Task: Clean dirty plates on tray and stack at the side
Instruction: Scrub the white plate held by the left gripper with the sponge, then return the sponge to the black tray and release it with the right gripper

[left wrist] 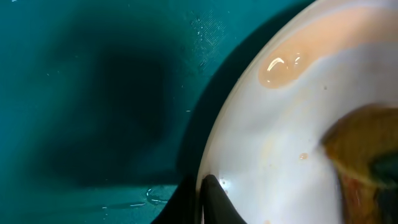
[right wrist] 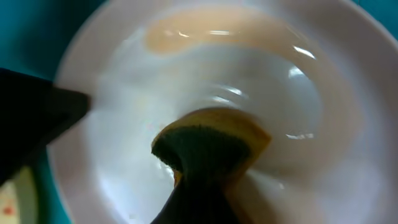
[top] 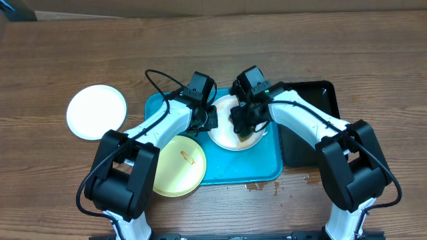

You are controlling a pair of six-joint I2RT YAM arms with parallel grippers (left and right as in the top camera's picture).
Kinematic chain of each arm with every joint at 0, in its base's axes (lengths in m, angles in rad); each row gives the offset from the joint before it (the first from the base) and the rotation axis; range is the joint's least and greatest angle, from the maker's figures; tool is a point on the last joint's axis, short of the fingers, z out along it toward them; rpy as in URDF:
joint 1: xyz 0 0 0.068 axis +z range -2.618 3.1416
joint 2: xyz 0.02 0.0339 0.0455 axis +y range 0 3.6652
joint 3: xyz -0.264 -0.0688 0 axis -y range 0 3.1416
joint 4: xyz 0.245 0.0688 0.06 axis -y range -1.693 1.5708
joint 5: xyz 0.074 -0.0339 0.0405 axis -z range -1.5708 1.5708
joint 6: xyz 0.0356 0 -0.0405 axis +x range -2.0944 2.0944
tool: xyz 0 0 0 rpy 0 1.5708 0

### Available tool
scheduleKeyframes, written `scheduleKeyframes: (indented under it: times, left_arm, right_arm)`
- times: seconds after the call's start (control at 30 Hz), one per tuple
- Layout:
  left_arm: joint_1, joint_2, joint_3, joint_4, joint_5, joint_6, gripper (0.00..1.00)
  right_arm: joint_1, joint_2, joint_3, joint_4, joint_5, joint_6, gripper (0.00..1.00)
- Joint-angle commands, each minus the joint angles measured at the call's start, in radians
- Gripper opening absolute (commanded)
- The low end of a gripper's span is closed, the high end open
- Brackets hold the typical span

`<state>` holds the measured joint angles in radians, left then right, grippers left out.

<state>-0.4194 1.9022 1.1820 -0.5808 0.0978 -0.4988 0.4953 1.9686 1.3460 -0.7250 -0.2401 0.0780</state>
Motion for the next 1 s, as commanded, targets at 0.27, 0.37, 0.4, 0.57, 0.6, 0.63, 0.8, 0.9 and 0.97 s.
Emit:
scheduleKeyframes:
  times: [0.27, 0.37, 0.4, 0.57, 0.6, 0.63, 0.8, 0.9, 0.97]
  left_arm:
    - [-0.008, 0.007, -0.002, -0.006, 0.003, 0.005, 0.14]
    - [-0.007, 0.007, -0.002, -0.006, 0.003, 0.005, 0.25]
    - [-0.008, 0.007, -0.002, -0.006, 0.003, 0.005, 0.31]
    - [-0.008, 0.007, -0.002, -0.005, 0.003, 0.005, 0.50]
    - [-0.008, 0.007, -0.002, -0.005, 0.003, 0.004, 0.50]
    - [-0.008, 0.007, -0.002, -0.005, 0.003, 0.005, 0.50]
    - [-0.008, 0.007, -0.002, -0.005, 0.003, 0.005, 0.50]
    - [-0.008, 0.007, -0.002, -0.005, 0.003, 0.005, 0.49]
    - [-0.007, 0.007, -0.002, -0.005, 0.003, 0.005, 0.48]
  right_arm:
    - [-0.174, -0.079, 0.231, -0.260, 0.039, -0.004, 0.04]
    - [-0.252, -0.090, 0.230, -0.341, 0.115, -0.004, 0.04]
    - [-0.277, -0.089, 0.230, -0.364, 0.131, -0.004, 0.04]
    - [-0.386, -0.089, 0.195, -0.418, 0.153, 0.005, 0.04]
    - [-0.402, -0.089, 0.181, -0.418, 0.153, 0.008, 0.04]
    - [-0.414, -0.089, 0.166, -0.416, 0.153, 0.008, 0.04]
    - [-0.444, -0.089, 0.050, -0.314, 0.202, 0.008, 0.04]
    - [-0.444, -0.089, -0.023, -0.215, 0.278, 0.008, 0.05]
    - [-0.444, -0.089, -0.055, -0.161, 0.277, 0.007, 0.13]
